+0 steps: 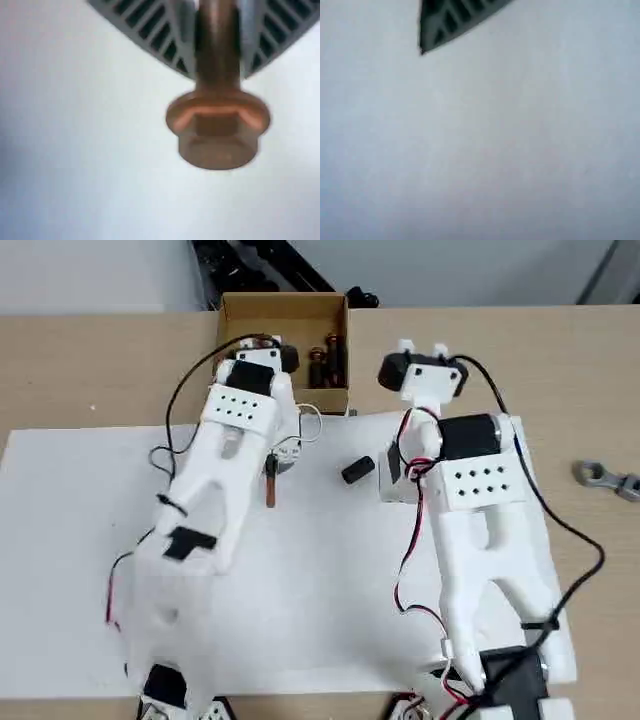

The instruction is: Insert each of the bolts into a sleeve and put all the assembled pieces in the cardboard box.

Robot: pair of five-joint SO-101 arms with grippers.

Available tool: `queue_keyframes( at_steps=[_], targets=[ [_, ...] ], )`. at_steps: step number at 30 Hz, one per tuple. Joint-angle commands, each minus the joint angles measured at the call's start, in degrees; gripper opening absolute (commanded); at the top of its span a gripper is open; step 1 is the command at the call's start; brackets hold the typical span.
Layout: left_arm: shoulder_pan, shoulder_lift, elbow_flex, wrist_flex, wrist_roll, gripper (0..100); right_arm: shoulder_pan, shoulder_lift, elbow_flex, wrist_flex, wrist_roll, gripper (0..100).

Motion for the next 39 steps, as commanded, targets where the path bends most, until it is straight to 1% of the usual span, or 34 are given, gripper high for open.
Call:
queue_keyframes(
  at_steps=[1, 5, 10, 14, 18, 22, 25, 31, 39],
  targets=[
    [-0.35, -15.74, 6.02, 1.23, -5.27, 1, -0.22, -1.98, 1.58, -5.41, -5.80, 14.3],
    [-3.87, -27.08, 12.70, 1.23, -9.76, 1, -1.36, -1.98, 4.40, -12.35, -10.81, 14.3],
    [-9.49, -39.03, 21.76, 1.58, -13.27, 1, -5.49, -1.98, 9.14, -21.76, -17.93, 14.9],
    [-13.63, -46.33, 30.37, 1.58, -15.47, 1, -7.60, -1.89, 13.54, -28.79, -24.00, 22.4],
    [-16.18, -51.87, 37.67, 1.58, -16.35, 1, -9.89, -1.54, 15.74, -34.68, -24.97, 23.2],
    [-16.88, -55.56, 41.45, 0.97, -16.35, 1, -9.71, 4.44, 15.38, -37.41, -27.60, 23.1],
    [-16.79, -58.20, 42.68, 0.88, -16.09, 1, -9.80, 10.59, 12.57, -36.88, -29.27, 23.1],
    [-16.79, -61.63, 43.12, 1.14, -16.09, 1, -8.48, 20.09, -1.58, -28.44, -33.14, 23.2],
    [-16.88, -62.15, 44.79, 1.49, -16.09, 1, -7.60, 28.26, -15.12, -23.78, -33.41, 23.2]
  ],
)
